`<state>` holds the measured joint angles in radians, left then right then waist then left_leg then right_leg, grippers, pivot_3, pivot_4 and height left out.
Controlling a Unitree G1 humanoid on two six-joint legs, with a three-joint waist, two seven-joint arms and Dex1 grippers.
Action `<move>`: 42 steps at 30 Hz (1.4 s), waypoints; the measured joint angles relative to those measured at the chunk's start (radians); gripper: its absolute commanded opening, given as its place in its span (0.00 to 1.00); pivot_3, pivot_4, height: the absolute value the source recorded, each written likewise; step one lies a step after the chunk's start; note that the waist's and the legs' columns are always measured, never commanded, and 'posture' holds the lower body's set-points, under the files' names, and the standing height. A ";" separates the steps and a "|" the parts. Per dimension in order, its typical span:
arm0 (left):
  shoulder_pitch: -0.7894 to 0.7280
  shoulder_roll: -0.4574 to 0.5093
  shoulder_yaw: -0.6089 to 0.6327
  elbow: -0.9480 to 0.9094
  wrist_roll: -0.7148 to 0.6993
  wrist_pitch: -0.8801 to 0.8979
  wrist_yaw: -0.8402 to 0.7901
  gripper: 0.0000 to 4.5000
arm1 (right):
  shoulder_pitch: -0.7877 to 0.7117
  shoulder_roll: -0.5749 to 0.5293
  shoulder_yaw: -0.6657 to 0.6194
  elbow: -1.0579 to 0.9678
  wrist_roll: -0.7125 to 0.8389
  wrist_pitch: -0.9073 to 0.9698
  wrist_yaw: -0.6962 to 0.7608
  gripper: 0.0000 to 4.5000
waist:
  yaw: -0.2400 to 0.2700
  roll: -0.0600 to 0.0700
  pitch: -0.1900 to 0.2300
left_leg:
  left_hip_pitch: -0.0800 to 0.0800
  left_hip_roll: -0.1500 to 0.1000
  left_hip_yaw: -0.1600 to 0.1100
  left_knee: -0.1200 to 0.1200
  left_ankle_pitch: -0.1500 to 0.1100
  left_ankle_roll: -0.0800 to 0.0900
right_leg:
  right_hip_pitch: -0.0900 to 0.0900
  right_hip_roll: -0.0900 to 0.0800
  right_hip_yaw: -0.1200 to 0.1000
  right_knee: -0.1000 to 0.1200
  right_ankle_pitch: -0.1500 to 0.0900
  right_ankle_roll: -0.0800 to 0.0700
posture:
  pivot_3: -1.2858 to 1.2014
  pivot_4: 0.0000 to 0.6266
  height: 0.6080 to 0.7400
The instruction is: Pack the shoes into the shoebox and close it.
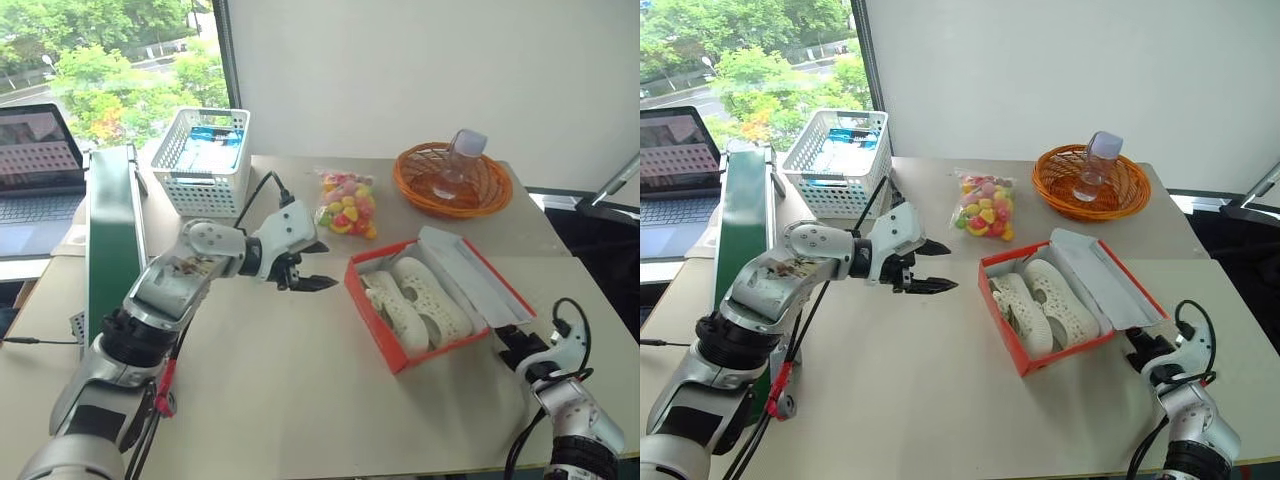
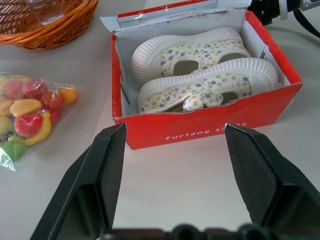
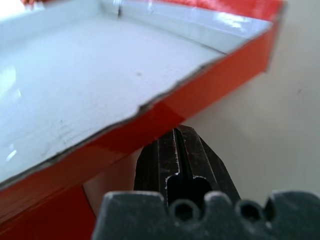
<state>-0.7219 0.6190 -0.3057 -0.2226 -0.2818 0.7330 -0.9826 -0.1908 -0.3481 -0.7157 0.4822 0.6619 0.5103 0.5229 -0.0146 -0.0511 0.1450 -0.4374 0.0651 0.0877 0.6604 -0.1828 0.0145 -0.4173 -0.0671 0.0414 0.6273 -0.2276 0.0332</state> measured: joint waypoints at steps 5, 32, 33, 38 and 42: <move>0.001 -0.025 0.000 -0.005 0.000 0.010 0.011 0.73 | -0.026 0.038 -0.019 -0.012 0.150 0.057 0.113 0.02 | -0.021 0.007 0.003 | 0.000 0.003 -0.001 -0.001 0.000 0.000 | -0.003 0.004 0.003 0.004 0.001 0.001 | 0.52 0.24 1.00; 0.133 0.091 0.101 -0.217 -0.040 0.177 0.120 0.73 | -0.358 -0.194 0.552 -0.423 0.316 0.421 0.182 0.02 | -0.008 0.025 0.010 | -0.003 0.003 0.000 -0.002 0.000 0.000 | -0.007 0.006 0.004 0.004 0.003 0.005 | 0.52 0.24 1.00; 0.138 0.092 0.106 -0.224 -0.040 0.188 0.128 0.73 | -0.360 -0.198 0.592 -0.405 0.276 0.418 0.198 0.02 | -0.003 0.024 0.010 | -0.003 0.003 0.000 -0.002 0.000 0.000 | -0.008 0.006 0.003 0.003 0.003 0.005 | 0.52 0.24 1.00; 0.172 0.102 0.141 -0.273 -0.056 0.238 0.171 0.73 | -0.409 -0.232 0.844 -0.320 0.016 0.353 0.301 0.02 | 0.003 0.024 0.010 | -0.005 0.002 0.000 -0.001 0.000 0.000 | -0.007 0.006 0.003 0.003 0.003 0.006 | 0.52 0.24 1.00; 0.192 0.105 0.154 -0.307 -0.075 0.263 0.189 0.73 | -0.454 -0.253 0.957 -0.313 -0.129 0.282 0.350 0.02 | 0.002 0.023 0.011 | -0.004 0.002 0.000 0.000 0.000 0.000 | -0.007 0.006 0.003 0.004 0.003 0.006 | 0.52 0.24 1.00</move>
<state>-0.5303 0.7237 -0.1521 -0.5297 -0.3571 0.9955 -0.7933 -0.6453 -0.6009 0.2411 0.1693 0.5325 0.7920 0.8731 -0.0127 -0.0276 0.1556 -0.4410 0.0676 0.0873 0.6600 -0.1826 0.0147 -0.4245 -0.0608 0.0445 0.6313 -0.2243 0.0388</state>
